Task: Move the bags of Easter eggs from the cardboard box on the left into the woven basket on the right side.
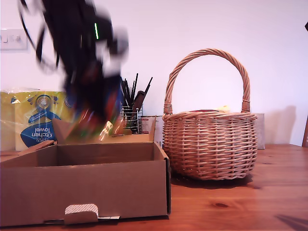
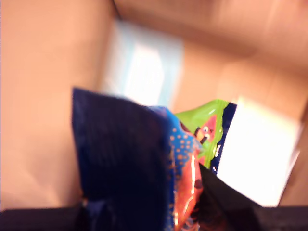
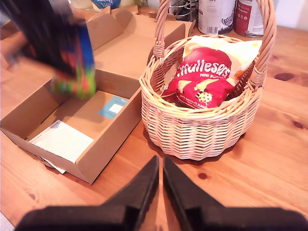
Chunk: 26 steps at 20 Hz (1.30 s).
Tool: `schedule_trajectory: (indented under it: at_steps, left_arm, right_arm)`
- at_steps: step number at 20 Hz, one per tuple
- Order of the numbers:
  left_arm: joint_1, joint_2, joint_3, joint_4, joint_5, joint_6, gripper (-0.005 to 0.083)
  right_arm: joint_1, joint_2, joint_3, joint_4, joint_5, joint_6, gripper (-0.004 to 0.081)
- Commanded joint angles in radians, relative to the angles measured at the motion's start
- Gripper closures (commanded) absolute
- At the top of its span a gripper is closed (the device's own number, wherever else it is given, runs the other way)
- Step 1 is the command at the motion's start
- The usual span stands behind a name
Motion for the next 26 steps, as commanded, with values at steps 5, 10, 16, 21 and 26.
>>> schedule_trajectory:
  at_steps: [5, 10, 16, 21, 26]
  left_arm:
    - [-0.116, -0.018, 0.004, 0.398, 0.156, -0.299, 0.0570]
    - [-0.235, 0.072, 0.004, 0.692, -0.011, -0.502, 0.0525]
    - [-0.292, 0.202, 0.004, 0.927, -0.198, -0.715, 0.0528]
    - [-0.297, 0.231, 0.004, 0.890, -0.211, -0.851, 0.0528]
    - [-0.298, 0.240, 0.004, 0.895, -0.126, -0.946, 0.0524]
  right_arm:
    - [0.005, -0.003, 0.012, 0.007, -0.007, -0.002, 0.0783]
    - [0.005, -0.003, 0.012, 0.007, -0.006, -0.002, 0.0783]
    - [0.005, -0.003, 0.012, 0.007, -0.007, -0.002, 0.0783]
    - [0.005, -0.003, 0.012, 0.007, -0.031, -0.002, 0.0783]
    - [0.005, -0.003, 0.012, 0.008, -0.034, -0.002, 0.0783]
